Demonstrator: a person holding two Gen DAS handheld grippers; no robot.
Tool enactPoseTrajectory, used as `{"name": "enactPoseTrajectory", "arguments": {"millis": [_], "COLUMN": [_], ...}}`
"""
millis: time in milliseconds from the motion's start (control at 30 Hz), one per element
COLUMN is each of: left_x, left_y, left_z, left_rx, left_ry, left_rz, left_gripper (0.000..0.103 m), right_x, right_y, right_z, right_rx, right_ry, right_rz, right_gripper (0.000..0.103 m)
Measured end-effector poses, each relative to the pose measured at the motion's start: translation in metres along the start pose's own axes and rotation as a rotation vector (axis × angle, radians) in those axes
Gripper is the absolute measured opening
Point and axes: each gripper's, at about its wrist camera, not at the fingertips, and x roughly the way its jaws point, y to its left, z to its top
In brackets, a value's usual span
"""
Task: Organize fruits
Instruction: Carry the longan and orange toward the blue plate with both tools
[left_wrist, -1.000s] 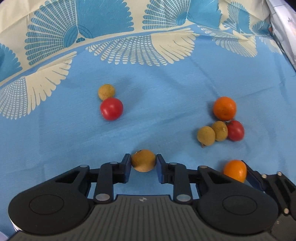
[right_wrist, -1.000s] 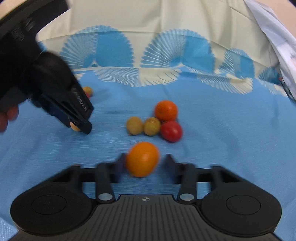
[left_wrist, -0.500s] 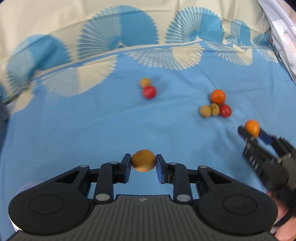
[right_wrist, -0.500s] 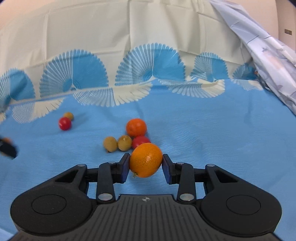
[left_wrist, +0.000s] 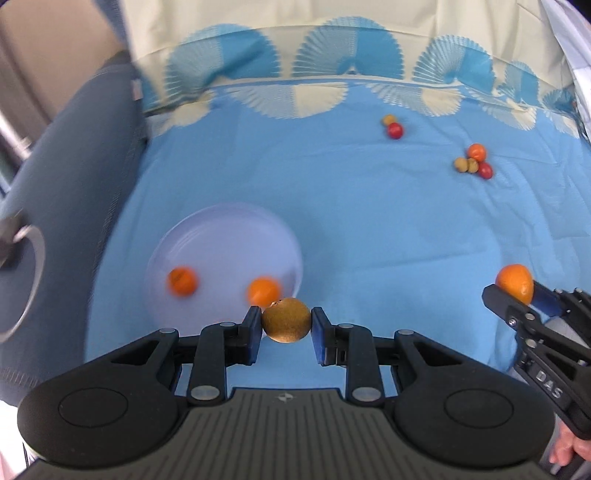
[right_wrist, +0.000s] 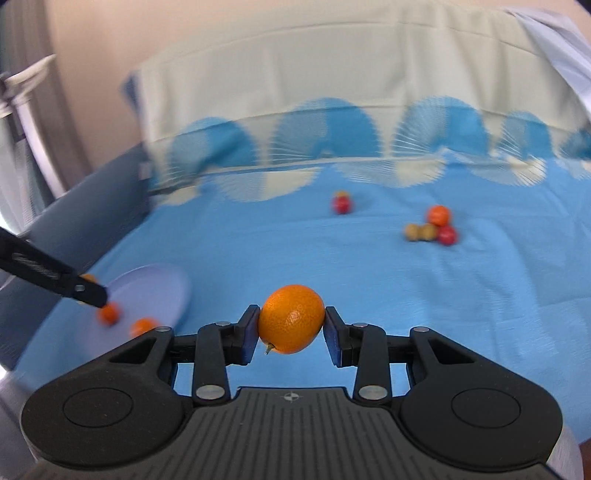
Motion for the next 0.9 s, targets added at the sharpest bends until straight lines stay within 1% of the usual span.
{"name": "enactPoseTrajectory", "arguments": {"millis": [200,433,700,900], "left_x": [-0.036,-0.060,-0.067,-0.067], "left_y": [0.038,0.059,0.074,0.080], "left_z": [-0.057,-0.103,-0.119,-0.119], "left_rx": [-0.079,-0.127,-0.176,-0.193], "left_ry": [-0.023,-0.061,-0.082,-0.086], "left_rz": [0.004,-0.009,-0.026,-0.032], "left_gripper": [0.031,0.031,0.031,0.031], "right_x": [-0.048,-0.074,-0.093,-0.092], "right_y": [0.057,0.094,0.118,0.123], "right_z": [-0.008,-0.018,-0.025,-0.025], "right_rx": [-0.100,-0.167,-0.248,-0.274], "right_ry": [-0.014,0.003,-0.009,-0.003], "right_rz": [0.095,0.126,0.129,0.125], "right_gripper": [0.039,0.039,0.039,0.039]}}
